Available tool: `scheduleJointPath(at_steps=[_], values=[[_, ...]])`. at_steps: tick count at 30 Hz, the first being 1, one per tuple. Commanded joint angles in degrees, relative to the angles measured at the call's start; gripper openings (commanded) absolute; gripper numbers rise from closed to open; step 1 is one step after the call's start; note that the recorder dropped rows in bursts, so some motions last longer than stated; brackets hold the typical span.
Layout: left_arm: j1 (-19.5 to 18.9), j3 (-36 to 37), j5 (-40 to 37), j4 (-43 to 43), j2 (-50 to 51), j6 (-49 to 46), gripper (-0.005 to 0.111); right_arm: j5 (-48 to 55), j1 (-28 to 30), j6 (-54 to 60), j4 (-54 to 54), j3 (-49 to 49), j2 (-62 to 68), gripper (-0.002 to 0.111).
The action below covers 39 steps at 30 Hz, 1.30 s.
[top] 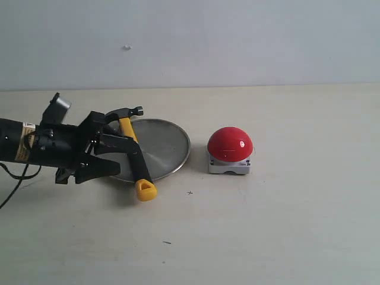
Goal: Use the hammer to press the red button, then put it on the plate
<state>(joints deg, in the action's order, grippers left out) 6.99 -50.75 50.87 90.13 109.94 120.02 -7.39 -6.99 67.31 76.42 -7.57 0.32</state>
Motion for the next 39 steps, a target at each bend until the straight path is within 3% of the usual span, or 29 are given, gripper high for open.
scheduleJointPath(at_steps=[1,4,6,7,11,12,18,21,28,31,34,39], values=[[-1.93,0.11,2.62,2.29,-3.61,1.7,0.064,-0.02,0.35,0.02,-0.46,0.23,-0.32,0.0],[-3.31,0.11,5.79,3.55,-5.81,1.7,0.063,-0.02,0.35,0.02,-0.46,0.23,-0.32,0.0],[-4.49,0.11,8.46,4.6,-7.37,1.7,0.054,-0.02,0.35,0.02,-0.46,0.23,-0.32,0.0],[-4.96,0.11,9.9,5.21,-8.05,1.7,0.047,-0.02,0.35,0.02,-0.46,0.23,-0.32,0.0],[-6.56,0.36,12.6,7.03,-12.38,-0.41,0.003,-0.02,0.35,0.02,-0.46,0.23,-0.32,0.0],[-6.56,0.98,12.6,6.34,-13.99,-2.72,0.001,-0.02,0.35,0.02,-0.46,0.23,-0.32,0.0],[-6.56,12.12,12.39,-9.06,-26.29,-22.91,0.0,-0.02,0.35,0.02,-0.46,0.23,-0.32,0.0],[-6.56,27.17,11.69,-21.48,-40.44,-42.21,0.0,-0.02,0.35,0.02,-0.46,0.23,-0.32,0.0],[-6.56,50.06,-1.96,-35.7,-67.12,-55.72,0.0,-0.02,0.35,0.02,-0.46,0.23,-0.32,0.0],[-6.42,50.75,-6.66,-32.13,-76.37,-51.88,0.0,-0.02,0.35,0.02,-0.46,0.23,-0.32,0.0],[-6.42,50.75,-17.14,-36.03,-85.85,-50.73,0.0,-0.14,0.35,0.02,-0.45,0.23,-0.32,0.0],[-6.42,50.75,-18.75,-35.34,-90.23,-50.84,0.0,-0.14,0.35,0.02,-0.45,0.23,-0.32,0.0]])
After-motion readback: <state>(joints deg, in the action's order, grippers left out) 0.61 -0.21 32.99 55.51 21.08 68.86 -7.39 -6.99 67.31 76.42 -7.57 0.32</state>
